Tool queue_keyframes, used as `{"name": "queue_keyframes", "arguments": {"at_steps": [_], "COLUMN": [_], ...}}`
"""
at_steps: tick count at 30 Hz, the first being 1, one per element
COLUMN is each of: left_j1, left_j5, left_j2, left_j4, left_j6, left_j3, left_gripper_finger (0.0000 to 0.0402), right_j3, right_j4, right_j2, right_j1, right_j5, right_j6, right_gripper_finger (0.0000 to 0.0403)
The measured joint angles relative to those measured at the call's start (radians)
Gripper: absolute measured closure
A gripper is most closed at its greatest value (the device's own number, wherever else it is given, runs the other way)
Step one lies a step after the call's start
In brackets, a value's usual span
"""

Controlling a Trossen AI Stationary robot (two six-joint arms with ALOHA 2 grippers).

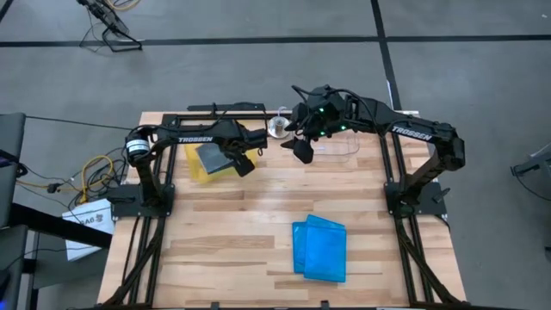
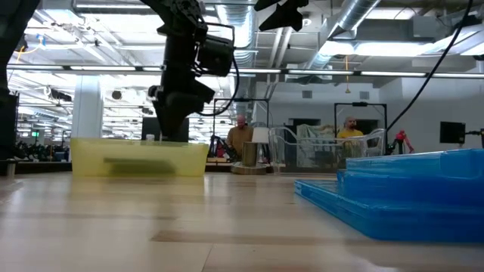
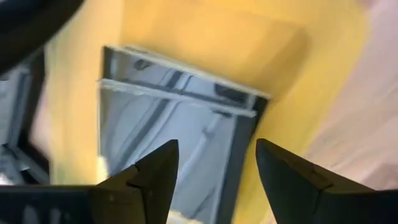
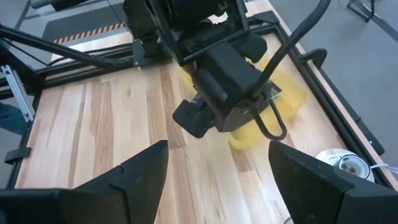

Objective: Pick & place jewel cases by type
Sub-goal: Put the black CD case into the yellow bin, then put the top blue CD case into the transparent bin

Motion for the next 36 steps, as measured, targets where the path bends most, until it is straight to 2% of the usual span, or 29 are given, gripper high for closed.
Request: {"name": "queue_keyframes", "arguments": {"at_steps": [9,14,25,36], "left_j1": [0.000,0.000,-0.037,-0.161], "left_j5": [0.110,0.159,0.154,0.103], "left_j2": [-0.012,-0.082,-0.284,-0.300], "left_j4": [0.013,0.095,0.198,0.250], "left_j6": [-0.045,-0.060,-0.164,-0.258], "left_j3": [-0.001,-0.001,-0.001,-0.001], "left_gripper_finger": [0.0191,0.0191,0.0191,0.0191], "right_j3": [0.000,0.000,-0.063,-0.097], "right_j4": [-0.001,-0.044,-0.127,-0.127], "right_j2": [0.000,0.000,0.000,0.001], "right_j1": [0.000,0.000,0.001,0.031], "right_j5": [0.000,0.000,0.000,-0.002], "right_j6": [-0.004,-0.023,-0.055,-0.028], "right_gripper_finger": [0.0133,0.0133,0.0133,0.0133]}}
